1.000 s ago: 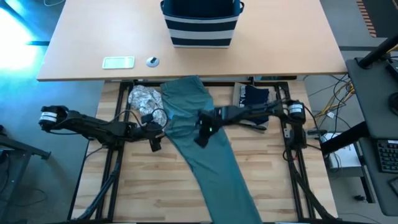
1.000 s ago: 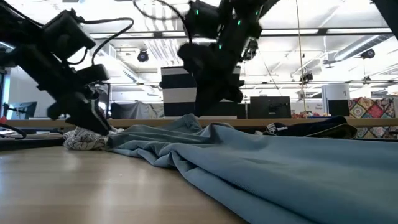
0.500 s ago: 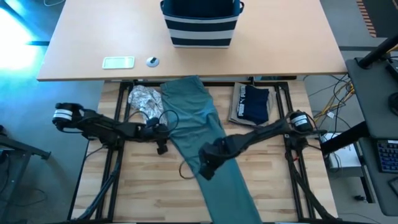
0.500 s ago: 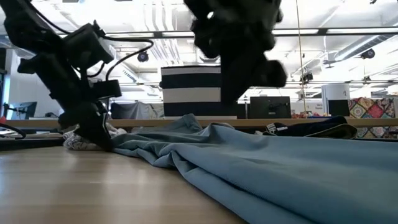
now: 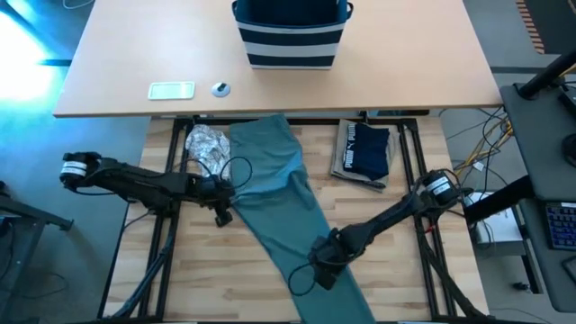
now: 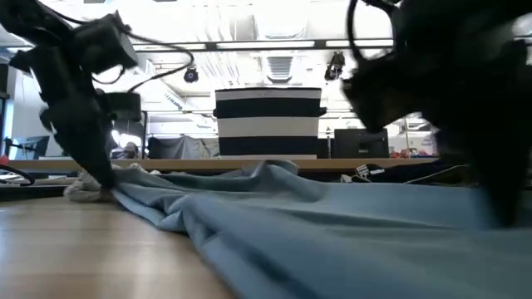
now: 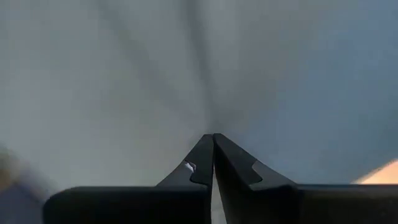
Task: Fold Laundry from Bin
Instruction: Fold the blue pants
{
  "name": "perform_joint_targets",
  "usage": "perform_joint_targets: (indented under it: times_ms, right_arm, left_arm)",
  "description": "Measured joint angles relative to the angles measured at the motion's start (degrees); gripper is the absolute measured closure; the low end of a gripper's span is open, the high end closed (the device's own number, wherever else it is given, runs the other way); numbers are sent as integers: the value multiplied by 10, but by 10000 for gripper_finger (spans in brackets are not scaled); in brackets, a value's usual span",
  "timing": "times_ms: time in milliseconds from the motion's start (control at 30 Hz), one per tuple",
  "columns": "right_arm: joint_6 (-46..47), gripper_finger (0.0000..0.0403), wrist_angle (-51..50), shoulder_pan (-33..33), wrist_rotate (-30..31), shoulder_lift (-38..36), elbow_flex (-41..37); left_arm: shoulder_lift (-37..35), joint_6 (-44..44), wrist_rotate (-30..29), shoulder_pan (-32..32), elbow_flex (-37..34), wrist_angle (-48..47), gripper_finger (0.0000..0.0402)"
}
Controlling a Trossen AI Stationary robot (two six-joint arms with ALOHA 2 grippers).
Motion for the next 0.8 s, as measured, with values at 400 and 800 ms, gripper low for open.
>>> perform_joint_targets:
  times_ms: [400,800]
  right_arm:
    - [11,394,-3,0,67,-70,44]
    - [13,394,-3,-23,60,9,8]
  left_arm:
    - [-3,100,0,118,136,26,233]
    - [364,230,18,416,241,175,240]
